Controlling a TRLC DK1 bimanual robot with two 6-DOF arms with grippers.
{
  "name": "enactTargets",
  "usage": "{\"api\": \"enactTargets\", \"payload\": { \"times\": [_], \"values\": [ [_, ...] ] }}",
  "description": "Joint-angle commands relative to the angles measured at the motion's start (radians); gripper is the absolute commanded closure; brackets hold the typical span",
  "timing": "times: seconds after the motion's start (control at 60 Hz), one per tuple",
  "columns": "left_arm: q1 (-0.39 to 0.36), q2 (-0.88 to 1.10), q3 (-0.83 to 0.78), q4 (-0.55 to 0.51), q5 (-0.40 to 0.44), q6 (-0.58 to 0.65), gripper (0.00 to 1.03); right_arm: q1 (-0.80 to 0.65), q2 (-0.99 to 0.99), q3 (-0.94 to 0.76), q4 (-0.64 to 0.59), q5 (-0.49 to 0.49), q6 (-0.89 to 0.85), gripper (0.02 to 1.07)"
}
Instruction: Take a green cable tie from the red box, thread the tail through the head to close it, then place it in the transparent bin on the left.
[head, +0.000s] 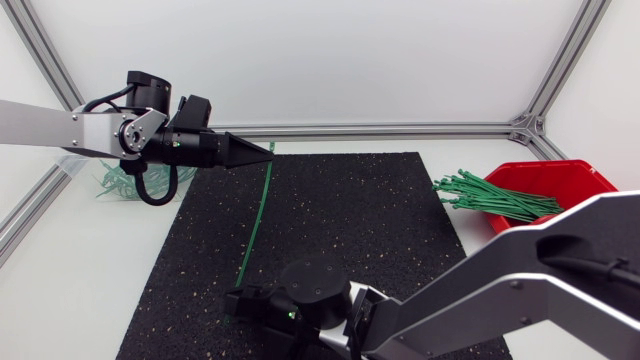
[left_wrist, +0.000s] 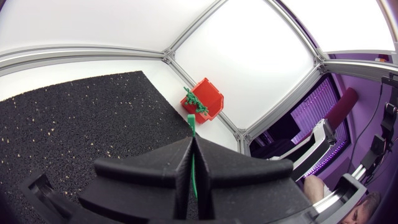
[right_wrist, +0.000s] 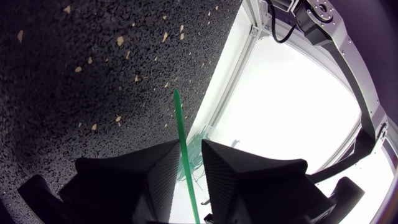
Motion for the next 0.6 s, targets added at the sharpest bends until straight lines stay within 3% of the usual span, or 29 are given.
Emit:
{"api": "enactTargets", "payload": {
  "times": [0.0,0.583],
  "values": [
    [0.007,0.015,-0.012,-0.001,0.017,-0.006,1.0,0.009,0.02,0.019,0.013,0.001,-0.027,0.81],
    [0.013,0.019,-0.006,0.001,0.02,-0.004,1.0,0.007,0.0,-0.007,0.012,0.031,-0.018,0.85]
  ]
}}
